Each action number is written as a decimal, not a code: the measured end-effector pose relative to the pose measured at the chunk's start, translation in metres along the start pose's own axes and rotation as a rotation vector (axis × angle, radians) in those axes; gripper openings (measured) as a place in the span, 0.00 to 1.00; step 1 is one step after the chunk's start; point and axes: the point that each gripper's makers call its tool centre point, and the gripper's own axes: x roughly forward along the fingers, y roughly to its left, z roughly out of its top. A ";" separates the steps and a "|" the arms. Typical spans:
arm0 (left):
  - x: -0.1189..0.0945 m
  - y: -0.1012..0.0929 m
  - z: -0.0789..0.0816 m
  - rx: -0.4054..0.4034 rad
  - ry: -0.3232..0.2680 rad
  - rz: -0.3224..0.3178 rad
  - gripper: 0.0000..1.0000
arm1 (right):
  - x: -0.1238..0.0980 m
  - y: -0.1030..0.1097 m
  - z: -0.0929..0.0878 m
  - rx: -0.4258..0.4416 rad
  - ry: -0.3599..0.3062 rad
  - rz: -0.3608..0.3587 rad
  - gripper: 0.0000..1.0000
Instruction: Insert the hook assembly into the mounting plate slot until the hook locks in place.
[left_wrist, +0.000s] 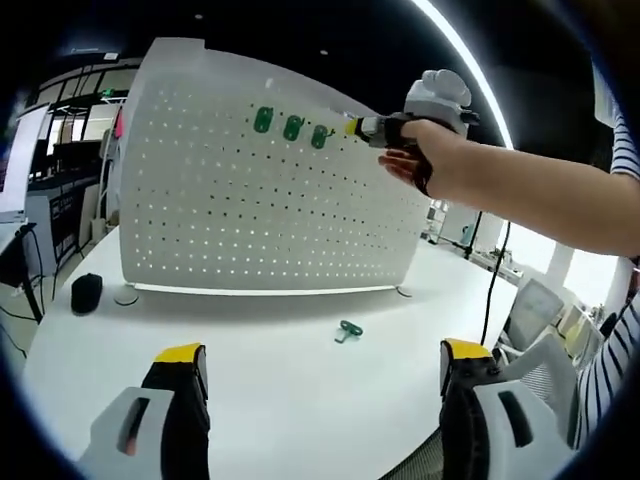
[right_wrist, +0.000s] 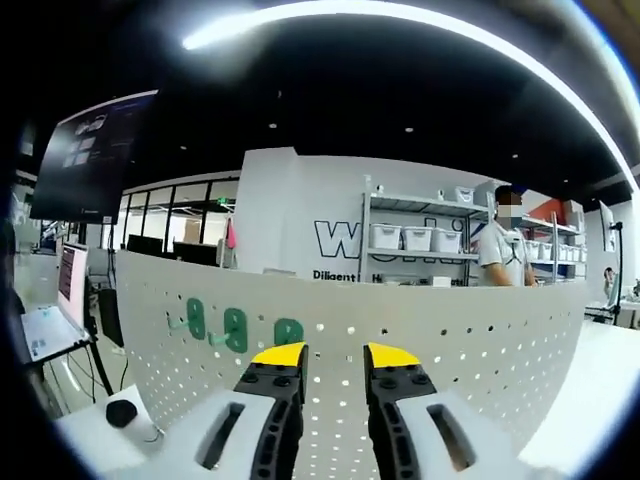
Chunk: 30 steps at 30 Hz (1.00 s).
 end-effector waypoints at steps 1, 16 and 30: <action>0.000 0.000 -0.002 -0.008 0.010 0.000 1.00 | -0.003 -0.002 -0.004 -0.005 0.011 0.007 0.21; 0.002 -0.003 -0.013 -0.010 0.069 -0.009 1.00 | -0.053 -0.031 -0.071 -0.108 0.213 0.118 0.24; 0.003 -0.003 -0.026 -0.024 0.137 -0.004 1.00 | -0.111 -0.041 -0.148 -0.170 0.424 0.236 0.25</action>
